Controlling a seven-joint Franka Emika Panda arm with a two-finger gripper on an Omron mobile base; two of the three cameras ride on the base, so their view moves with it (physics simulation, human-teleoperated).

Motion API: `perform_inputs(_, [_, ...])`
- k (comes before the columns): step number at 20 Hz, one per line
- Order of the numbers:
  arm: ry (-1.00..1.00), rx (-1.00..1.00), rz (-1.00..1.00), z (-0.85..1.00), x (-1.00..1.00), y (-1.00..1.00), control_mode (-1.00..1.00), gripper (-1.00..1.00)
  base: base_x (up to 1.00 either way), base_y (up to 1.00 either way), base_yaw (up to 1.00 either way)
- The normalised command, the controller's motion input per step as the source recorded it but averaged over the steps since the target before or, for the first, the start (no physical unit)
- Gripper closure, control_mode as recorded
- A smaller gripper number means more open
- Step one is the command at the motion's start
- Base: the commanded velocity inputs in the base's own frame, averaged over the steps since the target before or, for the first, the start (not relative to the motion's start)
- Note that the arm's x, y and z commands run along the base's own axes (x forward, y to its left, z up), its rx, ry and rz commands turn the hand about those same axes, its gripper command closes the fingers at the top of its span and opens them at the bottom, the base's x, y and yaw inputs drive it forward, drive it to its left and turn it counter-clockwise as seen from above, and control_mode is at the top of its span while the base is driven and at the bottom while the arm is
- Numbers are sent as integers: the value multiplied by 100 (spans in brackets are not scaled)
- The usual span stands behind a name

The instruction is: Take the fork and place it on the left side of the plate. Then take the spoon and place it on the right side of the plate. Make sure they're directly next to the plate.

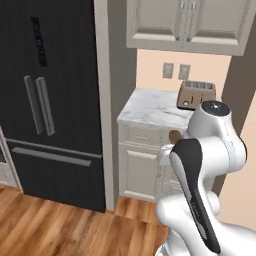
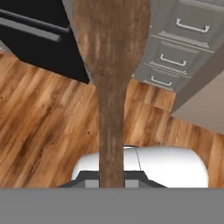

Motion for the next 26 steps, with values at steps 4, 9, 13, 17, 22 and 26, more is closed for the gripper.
perform_inputs(4, [0,0,0,0,0,0,100,100,-88,-28,45])
perform_inputs(9, [0,0,0,0,0,0,100,100,-81,-37,49])
perform_inputs(13, [0,0,0,0,0,0,100,100,-82,-42,49])
perform_inputs(17, [0,0,0,0,0,0,100,100,-83,-39,49])
perform_inputs(22, [0,0,0,0,0,0,100,100,-86,-47,47])
perform_inputs(26, [0,0,0,0,0,0,100,100,-90,-44,46])
